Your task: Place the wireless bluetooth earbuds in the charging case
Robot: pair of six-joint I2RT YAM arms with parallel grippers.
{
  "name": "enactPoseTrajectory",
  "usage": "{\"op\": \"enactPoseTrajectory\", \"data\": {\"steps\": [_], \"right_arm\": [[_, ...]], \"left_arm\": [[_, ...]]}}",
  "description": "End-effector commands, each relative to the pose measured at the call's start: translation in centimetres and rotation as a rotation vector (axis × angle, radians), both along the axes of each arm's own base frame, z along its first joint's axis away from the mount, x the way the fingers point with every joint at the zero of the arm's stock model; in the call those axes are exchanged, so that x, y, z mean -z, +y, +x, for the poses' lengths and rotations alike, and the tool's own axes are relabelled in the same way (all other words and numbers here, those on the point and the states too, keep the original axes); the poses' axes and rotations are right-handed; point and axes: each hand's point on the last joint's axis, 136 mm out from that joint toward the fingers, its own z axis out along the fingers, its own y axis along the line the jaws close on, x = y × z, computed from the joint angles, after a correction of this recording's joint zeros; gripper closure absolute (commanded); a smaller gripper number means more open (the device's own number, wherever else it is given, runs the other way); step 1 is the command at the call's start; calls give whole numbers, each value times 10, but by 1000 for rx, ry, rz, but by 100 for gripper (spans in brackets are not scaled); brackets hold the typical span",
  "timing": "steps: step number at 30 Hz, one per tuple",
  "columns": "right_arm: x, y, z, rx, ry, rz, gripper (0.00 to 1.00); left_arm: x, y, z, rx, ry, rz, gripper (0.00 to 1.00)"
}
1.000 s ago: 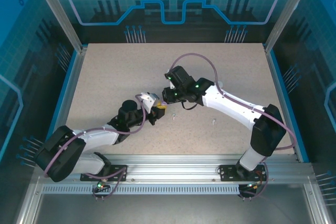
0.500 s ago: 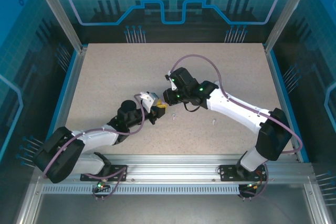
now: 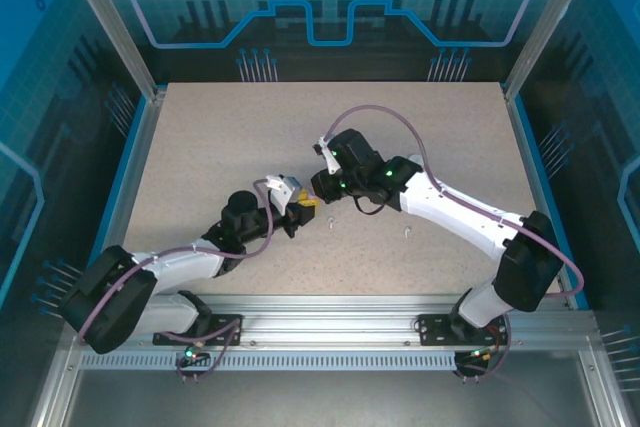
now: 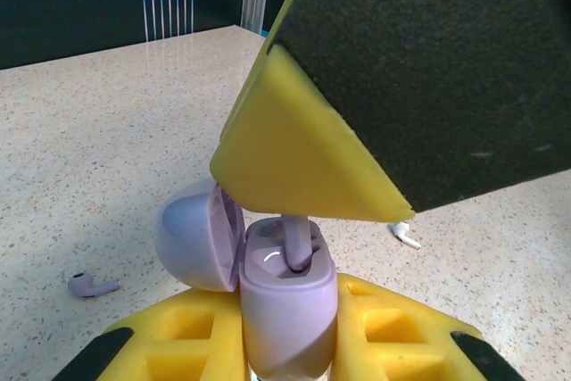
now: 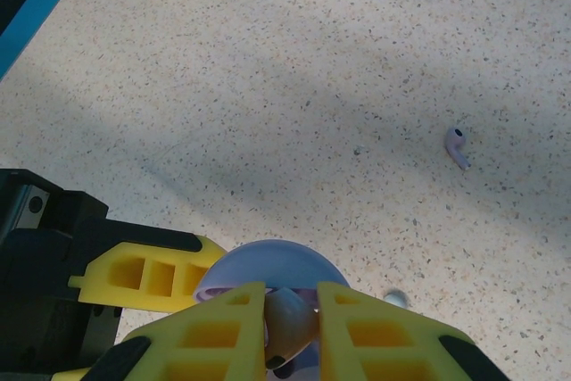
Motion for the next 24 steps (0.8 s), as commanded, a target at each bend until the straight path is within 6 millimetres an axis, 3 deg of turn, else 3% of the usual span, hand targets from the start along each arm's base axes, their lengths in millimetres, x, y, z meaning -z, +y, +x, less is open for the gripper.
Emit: {"op": "enactPoseTrajectory", "data": {"steps": [1, 24], "right_arm": [[1, 0, -8, -41, -3, -18, 82], [-18, -1, -6, -93, -102, 9, 82]], "left_arm": [[-42, -8, -5, 53, -96, -87, 77], [-58, -12, -13, 95, -117, -138, 77]]}}
